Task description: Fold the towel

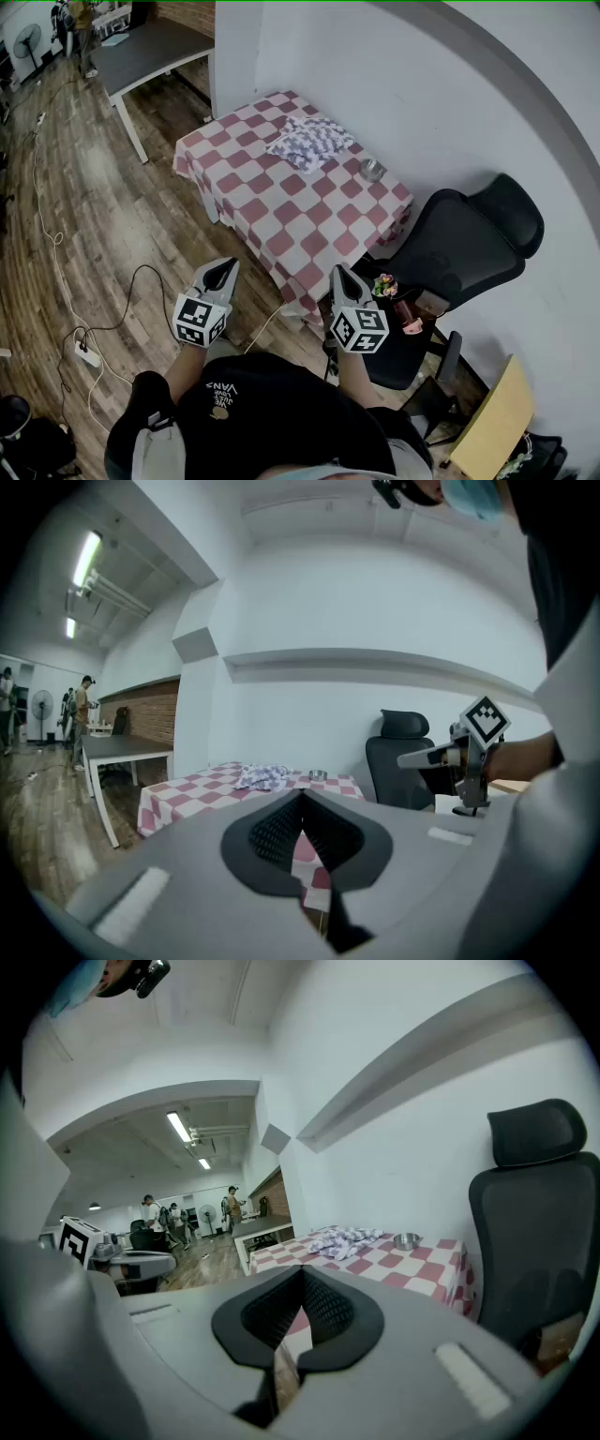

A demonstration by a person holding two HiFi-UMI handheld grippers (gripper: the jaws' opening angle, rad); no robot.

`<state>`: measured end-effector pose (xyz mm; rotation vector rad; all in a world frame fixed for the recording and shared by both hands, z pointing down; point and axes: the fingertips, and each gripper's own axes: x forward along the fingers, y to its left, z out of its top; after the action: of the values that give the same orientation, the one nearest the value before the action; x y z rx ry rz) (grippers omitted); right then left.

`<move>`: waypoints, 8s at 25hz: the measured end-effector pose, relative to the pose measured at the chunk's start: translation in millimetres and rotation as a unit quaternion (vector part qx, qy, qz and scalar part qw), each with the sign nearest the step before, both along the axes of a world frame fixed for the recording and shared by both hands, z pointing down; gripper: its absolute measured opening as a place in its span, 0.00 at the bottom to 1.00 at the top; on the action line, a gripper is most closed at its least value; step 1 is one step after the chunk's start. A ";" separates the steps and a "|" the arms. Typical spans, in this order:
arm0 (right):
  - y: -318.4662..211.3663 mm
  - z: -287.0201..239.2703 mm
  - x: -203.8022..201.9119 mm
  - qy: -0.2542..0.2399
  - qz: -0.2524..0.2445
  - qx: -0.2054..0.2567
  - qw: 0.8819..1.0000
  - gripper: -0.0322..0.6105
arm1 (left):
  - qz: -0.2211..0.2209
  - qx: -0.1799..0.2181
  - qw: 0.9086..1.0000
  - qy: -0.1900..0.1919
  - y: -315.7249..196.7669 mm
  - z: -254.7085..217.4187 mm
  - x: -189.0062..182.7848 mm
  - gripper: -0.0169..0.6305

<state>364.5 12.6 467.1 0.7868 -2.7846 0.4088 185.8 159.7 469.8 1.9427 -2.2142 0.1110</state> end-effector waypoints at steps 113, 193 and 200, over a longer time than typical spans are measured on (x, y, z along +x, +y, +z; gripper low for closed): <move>-271.8 -4.4 -224.5 0.018 0.233 0.001 0.972 0.08 | 0.439 -0.191 0.842 0.250 -399.6 96.5 -318.6 0.06; -195.4 187.3 -215.8 0.139 0.241 -0.286 0.917 0.18 | 0.459 -0.245 0.853 -0.031 -483.5 167.7 -282.5 0.29; -192.1 188.3 -221.6 0.102 0.222 -0.312 0.918 0.18 | 0.471 -0.282 0.833 -0.069 -477.1 193.5 -282.1 0.29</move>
<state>142.8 -179.5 655.4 1.1863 -2.0587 1.1434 -96.3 -317.5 663.2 2.4321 -0.8690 0.9314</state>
